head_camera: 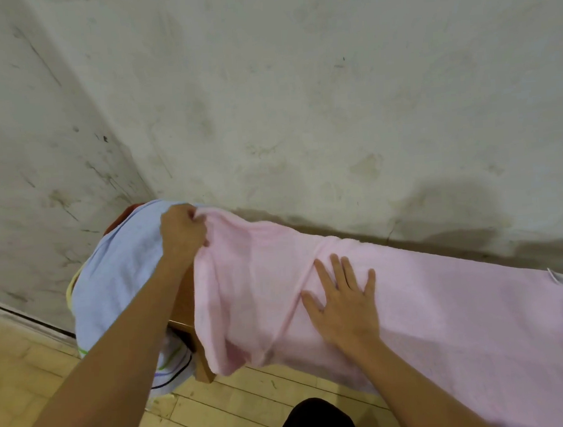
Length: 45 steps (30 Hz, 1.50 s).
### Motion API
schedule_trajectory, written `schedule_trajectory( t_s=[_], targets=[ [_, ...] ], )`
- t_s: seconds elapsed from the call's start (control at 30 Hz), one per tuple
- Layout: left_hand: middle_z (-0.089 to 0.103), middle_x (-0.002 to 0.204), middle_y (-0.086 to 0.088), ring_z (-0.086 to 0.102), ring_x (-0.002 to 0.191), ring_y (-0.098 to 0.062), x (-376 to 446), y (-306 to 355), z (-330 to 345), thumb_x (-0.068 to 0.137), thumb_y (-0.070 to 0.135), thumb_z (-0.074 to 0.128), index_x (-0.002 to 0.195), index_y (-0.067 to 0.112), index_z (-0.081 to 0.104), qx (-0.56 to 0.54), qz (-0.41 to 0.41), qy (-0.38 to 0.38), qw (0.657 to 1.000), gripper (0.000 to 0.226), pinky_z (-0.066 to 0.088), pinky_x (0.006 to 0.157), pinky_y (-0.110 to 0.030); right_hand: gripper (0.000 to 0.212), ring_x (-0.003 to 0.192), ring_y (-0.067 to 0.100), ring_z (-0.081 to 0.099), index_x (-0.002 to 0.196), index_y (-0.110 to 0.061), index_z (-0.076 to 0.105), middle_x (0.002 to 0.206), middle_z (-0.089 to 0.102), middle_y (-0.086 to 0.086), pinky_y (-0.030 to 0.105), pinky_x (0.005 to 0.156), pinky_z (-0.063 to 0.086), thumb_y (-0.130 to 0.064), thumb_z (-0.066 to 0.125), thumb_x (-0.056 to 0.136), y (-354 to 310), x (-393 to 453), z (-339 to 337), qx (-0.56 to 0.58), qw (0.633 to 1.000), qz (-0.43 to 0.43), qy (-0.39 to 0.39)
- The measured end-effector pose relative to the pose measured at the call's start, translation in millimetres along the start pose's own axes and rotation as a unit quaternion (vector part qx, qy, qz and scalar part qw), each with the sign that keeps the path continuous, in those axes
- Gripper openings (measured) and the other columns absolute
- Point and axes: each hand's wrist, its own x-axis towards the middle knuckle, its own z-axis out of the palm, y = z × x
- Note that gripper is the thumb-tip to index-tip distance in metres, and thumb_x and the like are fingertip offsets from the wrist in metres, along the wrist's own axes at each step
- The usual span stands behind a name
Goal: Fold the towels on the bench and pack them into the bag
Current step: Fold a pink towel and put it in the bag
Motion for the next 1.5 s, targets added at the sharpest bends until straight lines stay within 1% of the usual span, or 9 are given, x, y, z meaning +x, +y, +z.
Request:
schedule_trajectory(
  t_s=[0.1, 0.23, 0.4, 0.53, 0.7, 0.83, 0.97, 1.17, 1.5],
  targets=[
    [0.072, 0.090, -0.019, 0.065, 0.068, -0.022, 21, -11, 3, 0.093, 0.005, 0.055, 0.105, 0.004, 0.063, -0.072, -0.012, 0.024, 0.997, 0.014, 0.055, 0.079, -0.031, 0.073, 0.152, 0.019, -0.016, 0.158, -0.033, -0.004, 0.166, -0.012, -0.001, 0.060, 0.118, -0.013, -0.067, 0.006, 0.095, 0, -1, -1, 0.020, 1.000, -0.003, 0.005],
    [0.042, 0.144, -0.019, 0.043, 0.131, -0.032, 9, -26, 31, 0.085, 0.004, 0.071, 0.144, 0.001, 0.039, -0.033, 0.130, -0.099, 0.986, 0.068, 0.030, 0.107, -0.024, 0.072, 0.152, 0.019, -0.016, 0.159, -0.033, -0.003, 0.166, -0.011, -0.001, 0.059, 0.118, -0.012, -0.066, 0.007, 0.095, 0, -2, 0, 0.024, 1.000, 0.001, 0.009],
    [0.008, 0.165, -0.006, 0.008, 0.151, -0.031, -42, -36, 67, 0.094, 0.055, 0.051, 0.157, 0.023, 0.011, 0.186, 0.075, -0.219, 0.955, 0.081, 0.013, 0.120, -0.049, 0.073, 0.152, 0.021, -0.018, 0.158, -0.033, -0.007, 0.166, -0.014, -0.002, 0.062, 0.116, -0.013, -0.068, 0.004, 0.094, -2, -2, -2, 0.006, 1.000, 0.009, -0.001],
    [-0.002, 0.165, -0.010, -0.005, 0.151, -0.031, -75, -57, 68, 0.096, 0.064, 0.035, 0.158, 0.022, 0.001, 0.198, 0.069, -0.194, 0.958, 0.082, 0.001, 0.121, -0.050, 0.074, 0.152, 0.022, -0.018, 0.158, -0.034, -0.005, 0.166, -0.013, -0.001, 0.064, 0.115, -0.013, -0.069, 0.004, 0.093, -3, -1, -1, 0.006, 1.000, 0.015, 0.001],
    [0.053, 0.129, -0.029, 0.051, 0.116, -0.047, -111, -93, 35, 0.090, 0.051, 0.032, 0.131, -0.005, 0.048, 0.147, 0.044, -0.063, 0.986, 0.072, 0.040, 0.099, -0.057, 0.074, 0.152, 0.022, -0.018, 0.158, -0.033, -0.008, 0.165, -0.014, -0.001, 0.064, 0.115, -0.013, -0.069, 0.003, 0.094, -2, -1, -2, 0.004, 1.000, 0.010, -0.001],
    [0.062, 0.094, -0.024, 0.057, 0.091, -0.042, -115, -113, 13, 0.085, 0.028, 0.058, 0.103, -0.005, 0.060, 0.082, -0.022, -0.082, 0.993, 0.037, 0.047, 0.081, -0.051, 0.073, 0.151, 0.021, -0.021, 0.157, -0.032, -0.013, 0.164, -0.020, -0.002, 0.063, 0.116, -0.012, -0.068, 0.000, 0.094, -2, -2, -5, -0.004, 1.000, 0.006, -0.016],
    [0.061, 0.102, -0.010, 0.055, 0.094, -0.027, -109, -105, -4, 0.086, 0.007, 0.070, 0.117, -0.003, 0.060, -0.008, -0.081, -0.093, 0.992, 0.034, 0.042, 0.082, -0.034, 0.072, 0.151, 0.020, -0.020, 0.156, -0.032, -0.015, 0.164, -0.020, -0.002, 0.063, 0.116, -0.010, -0.067, 0.000, 0.095, -1, -5, -5, -0.010, 1.000, 0.006, -0.021],
    [0.062, 0.106, -0.011, 0.057, 0.101, -0.031, -88, -118, -23, 0.090, 0.002, 0.065, 0.121, 0.002, 0.061, -0.071, -0.116, -0.095, 0.986, 0.031, 0.043, 0.084, -0.034, 0.072, 0.151, 0.021, -0.021, 0.155, -0.035, -0.016, 0.164, -0.020, -0.004, 0.066, 0.114, -0.014, -0.068, -0.003, 0.093, 5, -18, -3, -0.007, 0.999, 0.037, -0.012],
    [0.051, 0.118, -0.016, 0.052, 0.096, -0.030, -90, -114, -3, 0.093, 0.000, 0.052, 0.125, 0.007, 0.058, 0.095, 0.008, -0.060, 0.994, 0.033, 0.046, 0.082, -0.039, 0.083, 0.152, 0.021, -0.019, 0.157, -0.037, -0.009, 0.166, -0.015, -0.006, 0.053, 0.100, -0.035, -0.072, -0.009, 0.082, 17, -29, -4, 0.014, 0.993, 0.118, 0.007]
  ],
)
